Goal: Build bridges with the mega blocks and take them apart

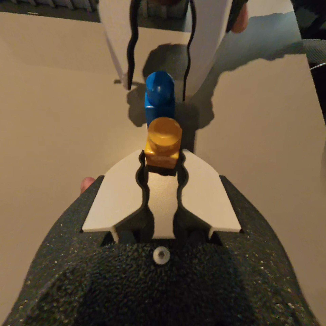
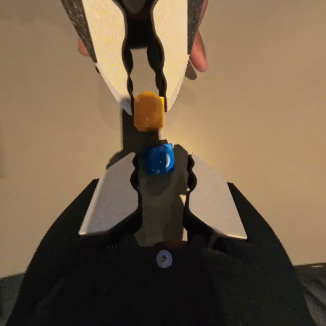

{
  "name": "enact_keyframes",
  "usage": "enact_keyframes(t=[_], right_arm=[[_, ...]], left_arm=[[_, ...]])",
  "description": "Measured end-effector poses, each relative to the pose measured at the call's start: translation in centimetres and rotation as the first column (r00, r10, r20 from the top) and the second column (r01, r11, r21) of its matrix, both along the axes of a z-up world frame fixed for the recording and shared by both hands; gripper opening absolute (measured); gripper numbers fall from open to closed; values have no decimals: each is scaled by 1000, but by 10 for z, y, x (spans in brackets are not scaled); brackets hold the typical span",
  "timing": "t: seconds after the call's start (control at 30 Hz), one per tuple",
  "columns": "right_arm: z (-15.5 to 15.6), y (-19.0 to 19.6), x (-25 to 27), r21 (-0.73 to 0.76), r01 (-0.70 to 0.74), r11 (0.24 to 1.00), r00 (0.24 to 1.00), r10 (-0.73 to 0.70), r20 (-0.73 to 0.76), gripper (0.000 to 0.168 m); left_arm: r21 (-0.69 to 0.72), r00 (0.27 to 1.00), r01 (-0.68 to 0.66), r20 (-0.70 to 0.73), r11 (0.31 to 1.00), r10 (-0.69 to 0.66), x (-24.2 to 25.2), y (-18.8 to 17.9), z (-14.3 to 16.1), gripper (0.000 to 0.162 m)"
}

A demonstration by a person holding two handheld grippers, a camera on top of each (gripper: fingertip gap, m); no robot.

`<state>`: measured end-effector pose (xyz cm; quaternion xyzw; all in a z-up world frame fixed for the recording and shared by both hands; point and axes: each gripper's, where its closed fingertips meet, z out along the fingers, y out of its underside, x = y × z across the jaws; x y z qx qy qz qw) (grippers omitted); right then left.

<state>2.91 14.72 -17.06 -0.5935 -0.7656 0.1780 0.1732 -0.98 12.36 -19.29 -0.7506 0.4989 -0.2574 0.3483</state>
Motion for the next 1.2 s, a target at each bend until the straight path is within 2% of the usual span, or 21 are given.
enact_keyframes(t=[0.07,0.17,0.23,0.3,0.43,0.77,0.83,0.97,1.2], right_arm=[[1,-4,8,-62,47,997,995,-53,-90,54],[-13,-6,15,-99,84,992,985,-97,-143,54],[-24,-4,13,-90,105,990,982,-117,-147,50],[-30,0,6,-70,130,989,976,-140,-165,39],[-30,12,-8,-52,187,981,957,-194,-216,38],[-30,47,-29,-73,182,981,954,-194,-229,39],[-31,47,-31,-98,171,980,951,-190,-245,39],[-31,45,-31,-143,157,977,941,-192,-279,39],[-36,43,-31,-94,150,984,951,-169,-259,37]], left_arm=[[14,1000,-2,-6,1000,2,2,1,0,35],[30,1000,-11,-11,999,12,4,4,0,35],[48,1000,-24,-15,999,25,5,7,0,35],[74,998,-50,-21,996,52,6,13,0,35],[154,991,-119,-47,981,128,0,29,1,35],[130,997,-63,-42,990,68,-19,60,0,35],[107,997,-66,-37,992,70,-19,61,0,35],[146,994,-70,-68,987,81,-19,62,-3,37],[145,989,-73,-115,987,90,-20,60,-9,40]])
